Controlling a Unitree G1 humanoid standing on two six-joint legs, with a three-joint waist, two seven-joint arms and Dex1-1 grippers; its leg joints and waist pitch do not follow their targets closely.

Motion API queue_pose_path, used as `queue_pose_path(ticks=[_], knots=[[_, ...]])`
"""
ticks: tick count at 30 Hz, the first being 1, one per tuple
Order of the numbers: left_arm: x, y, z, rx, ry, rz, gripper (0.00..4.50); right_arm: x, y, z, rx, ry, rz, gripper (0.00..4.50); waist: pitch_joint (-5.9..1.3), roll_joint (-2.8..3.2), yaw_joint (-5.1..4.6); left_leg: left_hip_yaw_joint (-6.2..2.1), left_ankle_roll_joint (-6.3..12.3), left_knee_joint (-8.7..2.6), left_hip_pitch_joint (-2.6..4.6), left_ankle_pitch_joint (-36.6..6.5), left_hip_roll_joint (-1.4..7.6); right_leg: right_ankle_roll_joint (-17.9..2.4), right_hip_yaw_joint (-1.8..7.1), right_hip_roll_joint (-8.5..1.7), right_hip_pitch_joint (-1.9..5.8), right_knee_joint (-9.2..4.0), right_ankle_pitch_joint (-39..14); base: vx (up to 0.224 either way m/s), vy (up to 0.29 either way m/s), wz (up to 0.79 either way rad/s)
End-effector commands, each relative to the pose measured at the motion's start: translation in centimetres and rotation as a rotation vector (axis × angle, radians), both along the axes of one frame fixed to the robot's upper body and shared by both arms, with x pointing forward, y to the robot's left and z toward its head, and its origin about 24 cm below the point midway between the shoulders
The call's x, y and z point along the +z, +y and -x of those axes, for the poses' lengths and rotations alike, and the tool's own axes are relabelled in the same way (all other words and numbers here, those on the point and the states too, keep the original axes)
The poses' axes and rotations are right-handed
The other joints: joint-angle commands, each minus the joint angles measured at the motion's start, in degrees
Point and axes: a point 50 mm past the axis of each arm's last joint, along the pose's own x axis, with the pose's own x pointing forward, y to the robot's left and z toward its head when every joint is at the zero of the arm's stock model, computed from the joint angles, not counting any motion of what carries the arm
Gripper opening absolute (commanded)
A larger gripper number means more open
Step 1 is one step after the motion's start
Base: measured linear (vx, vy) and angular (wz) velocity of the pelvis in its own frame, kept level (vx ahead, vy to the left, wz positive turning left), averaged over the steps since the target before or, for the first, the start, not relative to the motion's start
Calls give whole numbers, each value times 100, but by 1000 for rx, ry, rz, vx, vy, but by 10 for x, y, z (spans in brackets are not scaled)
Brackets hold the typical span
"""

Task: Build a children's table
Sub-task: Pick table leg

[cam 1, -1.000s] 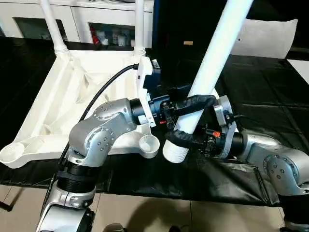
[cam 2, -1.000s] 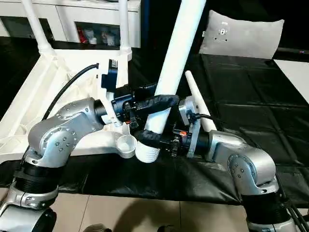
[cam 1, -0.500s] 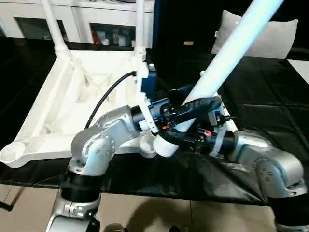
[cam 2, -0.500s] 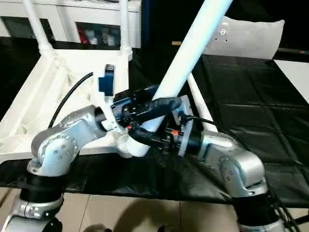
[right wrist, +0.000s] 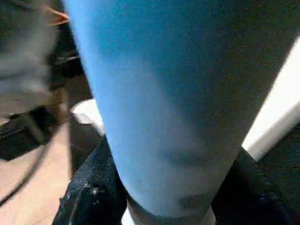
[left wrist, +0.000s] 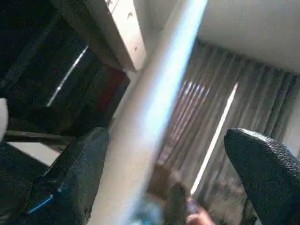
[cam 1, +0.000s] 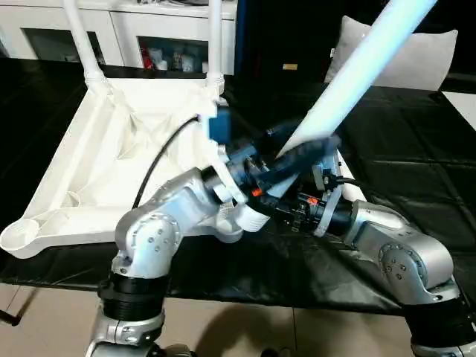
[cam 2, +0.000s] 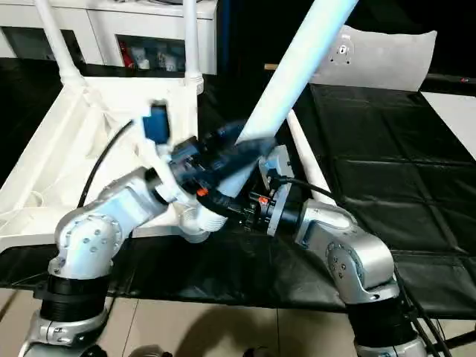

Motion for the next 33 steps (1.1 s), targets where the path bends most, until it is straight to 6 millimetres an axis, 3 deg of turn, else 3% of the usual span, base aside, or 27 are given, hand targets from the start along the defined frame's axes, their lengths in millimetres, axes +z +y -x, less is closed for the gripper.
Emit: queue_pose_path(ticks=[1,7,9,10,12,14,17,19,22,25,28,33], knots=[[16,-2,5,-18,-53,43,442,-3,-7,-3,-59,17,17,195,-428,7,9,58,163,-377,-84,-207,201,-1059,279,-403,436,-410,-1120,0,0,0],[9,22,-4,147,-61,-36,442,-3,-13,-6,-147,-7,25,191,-417,-20,-26,54,200,-388,-85,-211,183,-754,272,-376,439,-430,-1302,0,0,0],[-4,36,-4,209,-103,-206,442,-1,-16,-10,-217,-47,64,191,-416,5,-33,51,157,-398,-73,-190,197,-684,273,-375,418,-416,-1366,0,0,0],[-20,49,-3,254,-135,-409,442,2,-18,-13,-284,-79,89,191,-414,12,-27,35,135,-416,-64,-155,208,-618,273,-379,402,-398,-1356,0,0,0],[-26,53,-3,266,-143,-481,442,2,-18,-14,-302,-87,93,191,-403,33,-58,43,103,-430,-33,-224,195,-545,275,-350,367,-400,-1408,0,0,0],[-46,69,-4,292,-205,-735,442,0,-17,-14,-342,-84,127,191,-394,59,-51,46,59,-445,-17,-325,195,-536,281,-352,365,-416,-1500,0,0,0],[-61,84,-3,288,-259,-907,442,-4,-15,-12,-357,-50,109,191,-382,85,-42,44,-13,-482,-1,-533,202,-555,298,-366,344,-413,-1556,0,0,0],[-69,96,-5,293,-294,-1010,414,-6,-13,-10,-361,-46,108,191,-384,94,-44,39,-74,-489,-4,-569,213,-626,298,-374,346,-403,-1448,0,0,0],[-77,111,-7,274,-337,-1125,404,-8,-12,-10,-376,-45,131,191,-398,91,-23,34,-104,-494,-4,-581,204,-675,296,-383,352,-405,-1371,0,0,0],[-86,126,-9,229,-367,-1241,365,-9,-14,-13,-439,-99,163,191,-403,85,-46,48,-187,-498,-12,-635,191,-661,308,-401,352,-394,-1481,0,0,0],[-92,133,-10,167,-384,-1298,343,-8,-14,-13,-435,-117,143,191,-405,102,-36,50,-176,-505,7,-715,198,-665,319,-407,336,-387,-1522,0,0,0],[-99,140,-17,119,-379,-1315,308,-4,-18,-14,-466,-180,151,191,-411,115,-31,50,-195,-497,3,-644,209,-841,316,-413,337,-354,-1156,0,0,0]])
